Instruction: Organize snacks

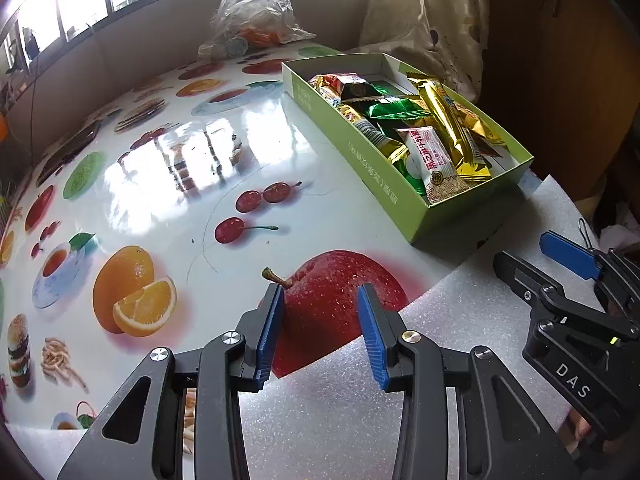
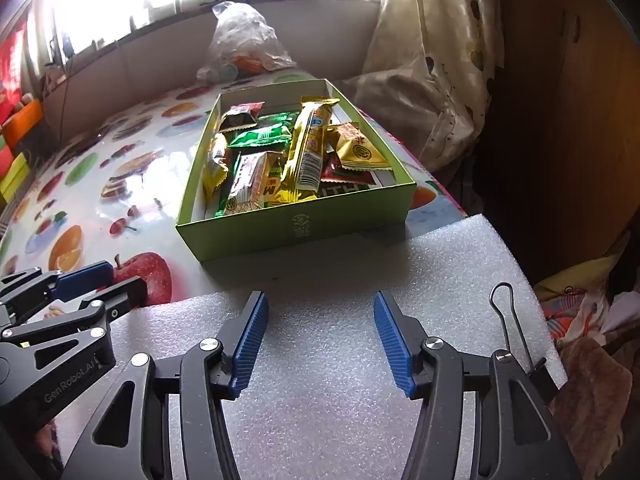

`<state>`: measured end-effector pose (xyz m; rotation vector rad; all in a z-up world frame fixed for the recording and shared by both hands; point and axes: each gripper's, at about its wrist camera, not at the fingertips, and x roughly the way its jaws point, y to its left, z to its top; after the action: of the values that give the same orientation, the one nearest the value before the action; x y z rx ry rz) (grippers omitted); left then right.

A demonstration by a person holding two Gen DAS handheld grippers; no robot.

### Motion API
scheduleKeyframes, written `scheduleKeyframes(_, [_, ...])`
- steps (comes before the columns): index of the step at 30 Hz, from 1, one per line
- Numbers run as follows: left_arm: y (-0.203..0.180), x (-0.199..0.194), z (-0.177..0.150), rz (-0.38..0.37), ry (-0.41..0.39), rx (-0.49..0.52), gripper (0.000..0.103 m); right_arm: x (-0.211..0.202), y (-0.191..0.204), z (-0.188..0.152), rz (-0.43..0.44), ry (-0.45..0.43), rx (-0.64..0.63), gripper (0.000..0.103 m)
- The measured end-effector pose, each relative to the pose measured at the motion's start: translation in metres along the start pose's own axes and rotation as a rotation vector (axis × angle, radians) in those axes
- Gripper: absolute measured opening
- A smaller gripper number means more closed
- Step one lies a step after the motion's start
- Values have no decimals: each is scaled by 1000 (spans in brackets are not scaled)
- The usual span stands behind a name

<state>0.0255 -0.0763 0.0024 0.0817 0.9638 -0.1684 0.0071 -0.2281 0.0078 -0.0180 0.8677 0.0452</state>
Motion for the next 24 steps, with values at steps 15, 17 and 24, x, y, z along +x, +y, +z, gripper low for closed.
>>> scheduleKeyframes(15, [1, -2, -4, 4, -17, -26, 39, 2, 0, 1, -6, -4, 6, 56])
scheduleKeyframes(17, [2, -2, -4, 4, -18, -26, 39, 2, 0, 0, -8, -6, 6, 56])
scheduleKeyframes(24, [2, -2, -4, 3, -18, -26, 40, 2, 0, 0, -10, -9, 8, 56])
